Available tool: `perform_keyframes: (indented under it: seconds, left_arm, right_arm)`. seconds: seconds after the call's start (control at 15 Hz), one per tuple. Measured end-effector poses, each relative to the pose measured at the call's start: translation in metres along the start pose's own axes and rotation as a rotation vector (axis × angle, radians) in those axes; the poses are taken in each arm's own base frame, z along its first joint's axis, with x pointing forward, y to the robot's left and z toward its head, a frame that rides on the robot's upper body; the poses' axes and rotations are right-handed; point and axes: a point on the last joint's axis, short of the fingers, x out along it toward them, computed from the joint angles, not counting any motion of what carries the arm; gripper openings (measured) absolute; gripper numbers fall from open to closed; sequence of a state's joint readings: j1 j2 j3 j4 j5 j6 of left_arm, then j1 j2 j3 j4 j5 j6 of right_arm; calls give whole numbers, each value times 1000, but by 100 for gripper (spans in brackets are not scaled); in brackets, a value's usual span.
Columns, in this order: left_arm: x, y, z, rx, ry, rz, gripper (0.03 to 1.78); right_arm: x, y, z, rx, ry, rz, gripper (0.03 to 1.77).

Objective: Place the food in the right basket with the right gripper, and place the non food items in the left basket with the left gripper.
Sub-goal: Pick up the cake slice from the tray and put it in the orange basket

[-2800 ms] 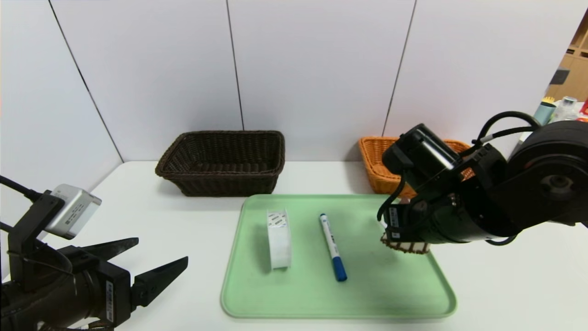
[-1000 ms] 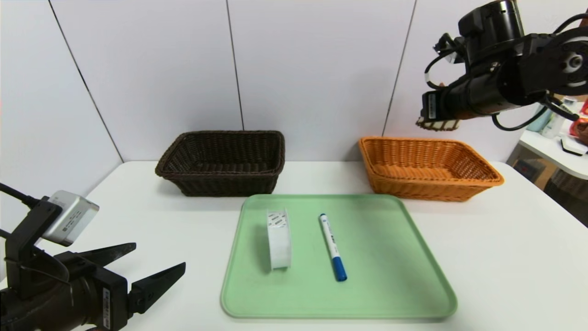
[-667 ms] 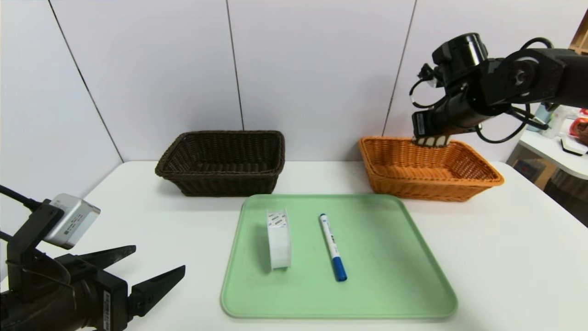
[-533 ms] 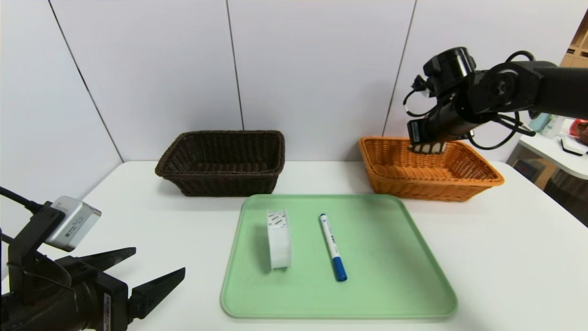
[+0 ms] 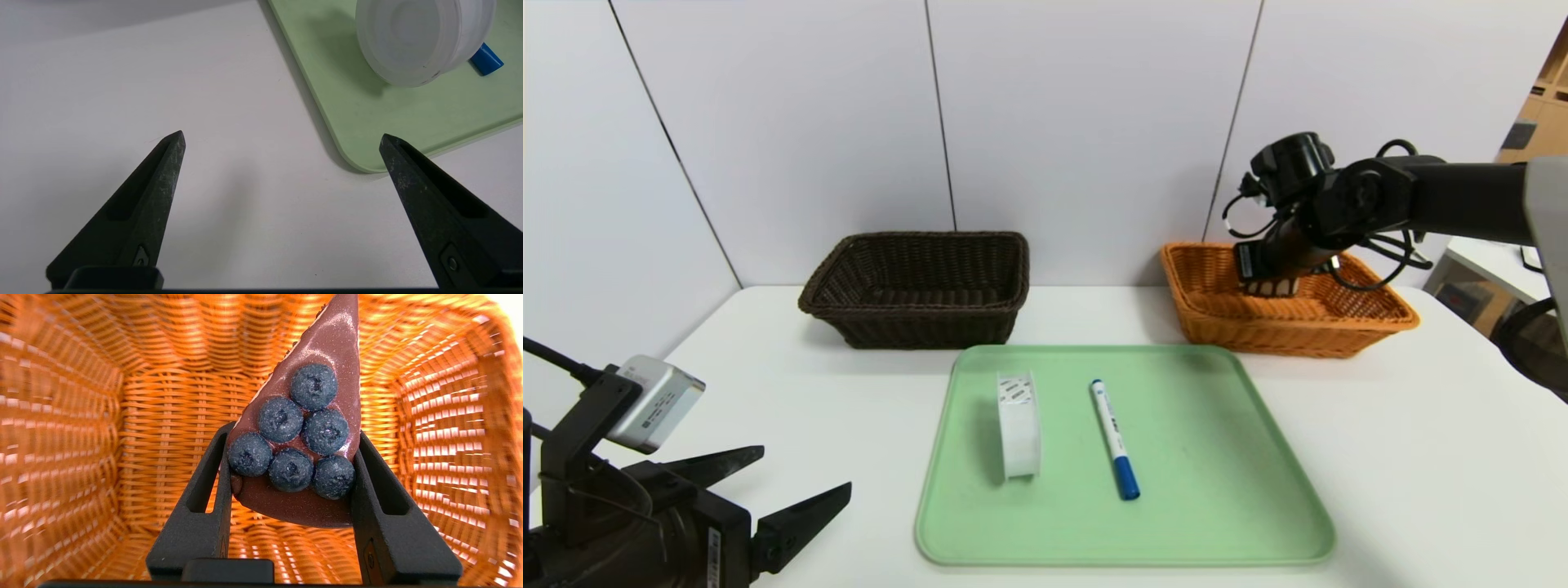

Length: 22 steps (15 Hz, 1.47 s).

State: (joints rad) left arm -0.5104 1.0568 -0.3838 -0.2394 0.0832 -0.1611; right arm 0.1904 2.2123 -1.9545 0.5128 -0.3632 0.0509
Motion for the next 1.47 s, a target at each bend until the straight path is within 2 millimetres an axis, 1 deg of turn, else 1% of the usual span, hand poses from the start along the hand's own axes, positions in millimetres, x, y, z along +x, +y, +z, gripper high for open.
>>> perform_keyframes:
  seconds: [0.13, 0.33, 0.93, 1.0, 1.2, 1.33, 1.47]
  left_arm:
    - [0, 0, 0, 1, 0, 2, 169]
    - [0, 0, 0, 1, 1, 2, 169]
    - [1, 0, -2, 2, 9, 4, 169]
    - [1, 0, -2, 2, 8, 4, 169]
    - [1, 0, -2, 2, 8, 5, 169]
    - [1, 0, -2, 2, 9, 3, 169]
    - [1, 0, -2, 2, 9, 3, 169]
  right_arm:
    - [8, 2, -4, -4, 19, -2, 81]
    - [14, 4, -8, -15, 40, -4, 81]
    - [14, 4, -8, -16, 44, -4, 81]
    - [15, 4, -9, -19, 47, -5, 85]
    - [14, 4, -9, -16, 47, -5, 113]
    - [13, 3, -9, -17, 46, -5, 127]
    - [12, 3, -8, -16, 43, -5, 137]
